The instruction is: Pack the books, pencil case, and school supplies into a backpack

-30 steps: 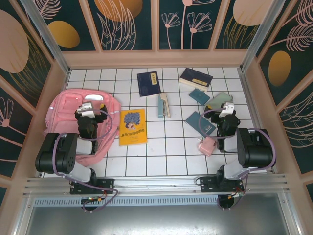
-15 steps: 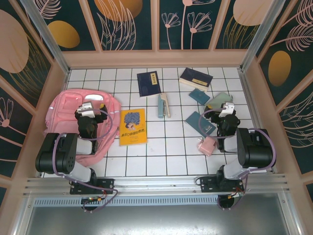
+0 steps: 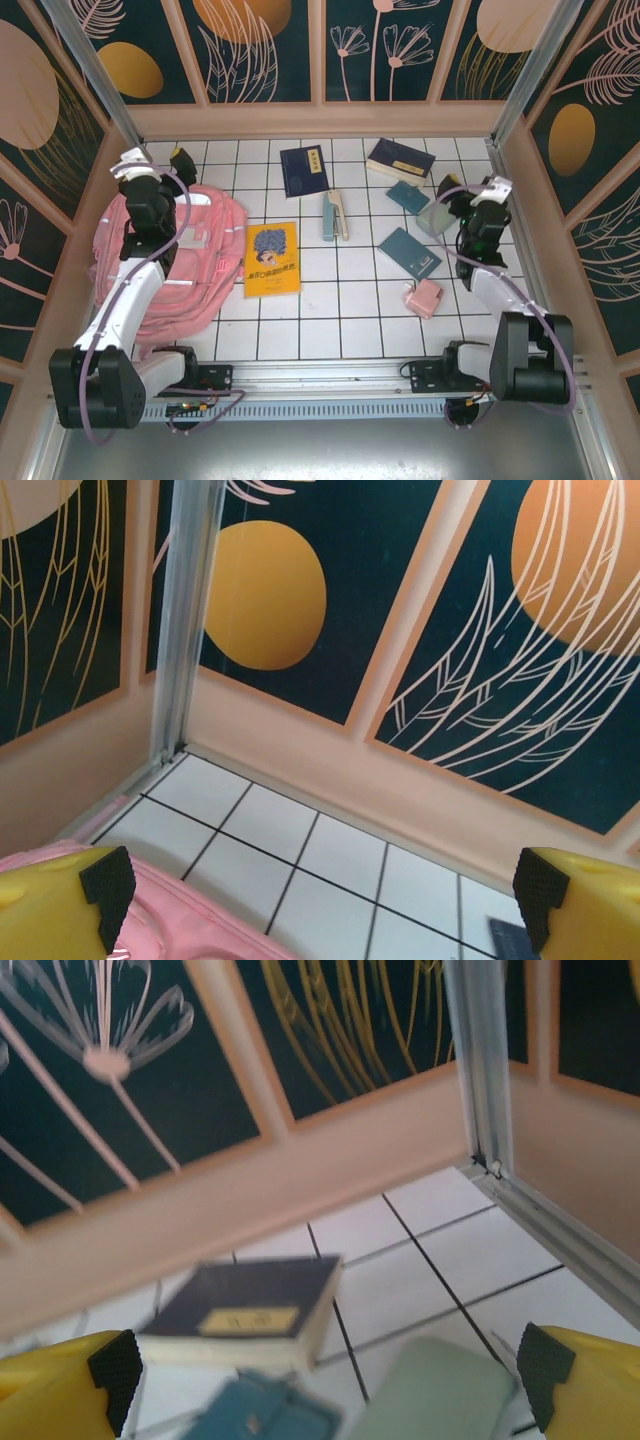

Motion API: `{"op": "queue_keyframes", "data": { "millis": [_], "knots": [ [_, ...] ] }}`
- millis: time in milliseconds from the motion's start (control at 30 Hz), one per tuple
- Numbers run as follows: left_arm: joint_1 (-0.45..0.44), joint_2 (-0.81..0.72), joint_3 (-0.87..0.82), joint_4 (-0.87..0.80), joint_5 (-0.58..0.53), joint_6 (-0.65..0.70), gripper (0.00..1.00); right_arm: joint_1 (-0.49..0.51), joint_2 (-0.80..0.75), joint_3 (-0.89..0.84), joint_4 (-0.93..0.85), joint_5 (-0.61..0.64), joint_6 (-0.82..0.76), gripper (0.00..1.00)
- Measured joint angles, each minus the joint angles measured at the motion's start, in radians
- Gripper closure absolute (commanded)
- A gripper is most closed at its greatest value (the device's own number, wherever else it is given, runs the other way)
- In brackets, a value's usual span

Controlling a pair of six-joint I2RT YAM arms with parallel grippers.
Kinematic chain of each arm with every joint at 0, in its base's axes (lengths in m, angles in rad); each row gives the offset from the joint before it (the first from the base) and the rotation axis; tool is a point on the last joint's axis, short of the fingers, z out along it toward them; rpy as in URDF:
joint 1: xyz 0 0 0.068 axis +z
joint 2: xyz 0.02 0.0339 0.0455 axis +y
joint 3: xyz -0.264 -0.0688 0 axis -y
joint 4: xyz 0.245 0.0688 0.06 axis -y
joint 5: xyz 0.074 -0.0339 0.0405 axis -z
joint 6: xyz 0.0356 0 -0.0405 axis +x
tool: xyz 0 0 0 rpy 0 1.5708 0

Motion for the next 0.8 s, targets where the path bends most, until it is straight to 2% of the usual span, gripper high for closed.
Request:
{"op": "queue_keyframes", "data": {
  "millis": [67,167,300,467,600,733,800],
  "knots": [
    [0.0,-0.014,0.024,-0.084,0.019,-0.04,0.03,-0.011,-0.014,0.064,-0.083,-0.01,0.069,0.01],
    [0.0,-0.026,0.024,-0.209,0.057,-0.088,0.11,-0.015,-0.014,0.126,-0.195,-0.067,0.142,0.01],
    [0.0,-0.03,-0.007,-0.31,0.125,-0.137,0.17,0.027,0.002,0.172,-0.319,-0.128,0.191,0.01],
    [0.0,-0.031,-0.062,-0.425,0.164,-0.184,0.24,0.188,0.034,0.211,-0.426,-0.153,0.206,0.01],
    [0.0,-0.025,-0.114,-0.484,0.219,-0.223,0.25,0.357,0.094,0.239,-0.468,-0.148,0.208,0.01],
    [0.0,0.007,-0.151,-0.517,0.269,-0.248,0.31,0.53,0.191,0.268,-0.48,-0.144,0.215,0.02],
    [0.0,0.024,-0.156,-0.528,0.294,-0.255,0.35,0.615,0.259,0.301,-0.483,-0.146,0.214,0.12]
  ]
}}
